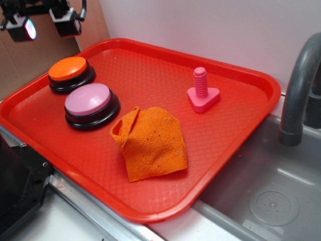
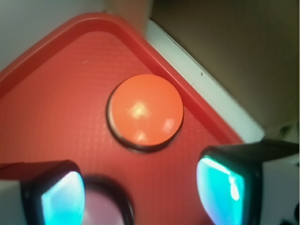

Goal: Push the orange button.

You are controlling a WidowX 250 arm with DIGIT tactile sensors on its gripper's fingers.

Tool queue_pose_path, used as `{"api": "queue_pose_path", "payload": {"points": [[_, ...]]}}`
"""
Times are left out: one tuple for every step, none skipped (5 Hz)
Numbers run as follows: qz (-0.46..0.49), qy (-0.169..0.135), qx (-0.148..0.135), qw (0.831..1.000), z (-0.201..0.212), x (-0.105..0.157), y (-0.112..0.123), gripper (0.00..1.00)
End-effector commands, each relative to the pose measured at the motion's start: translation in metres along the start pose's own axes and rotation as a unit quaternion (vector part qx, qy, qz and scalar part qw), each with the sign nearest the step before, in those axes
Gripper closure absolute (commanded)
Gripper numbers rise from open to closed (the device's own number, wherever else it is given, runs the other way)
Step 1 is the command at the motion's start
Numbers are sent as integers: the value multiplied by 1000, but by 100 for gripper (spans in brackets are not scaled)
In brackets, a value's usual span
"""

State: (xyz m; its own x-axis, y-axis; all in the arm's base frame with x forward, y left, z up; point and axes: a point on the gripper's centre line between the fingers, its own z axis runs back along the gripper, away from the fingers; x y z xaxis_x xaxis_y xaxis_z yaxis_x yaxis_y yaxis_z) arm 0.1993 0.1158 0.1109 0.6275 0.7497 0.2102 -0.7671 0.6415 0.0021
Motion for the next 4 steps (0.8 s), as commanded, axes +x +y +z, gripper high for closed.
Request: {"api": "queue_pose_path", "payload": {"points": [[16,-31,-27,999,-22,5,10,0],[-10,-18,-33,999,-38,14,13,0],[-26,-6,-37,999,-52,11,41,0],[-32,9,-28,999,-61,16,16,0]]}}
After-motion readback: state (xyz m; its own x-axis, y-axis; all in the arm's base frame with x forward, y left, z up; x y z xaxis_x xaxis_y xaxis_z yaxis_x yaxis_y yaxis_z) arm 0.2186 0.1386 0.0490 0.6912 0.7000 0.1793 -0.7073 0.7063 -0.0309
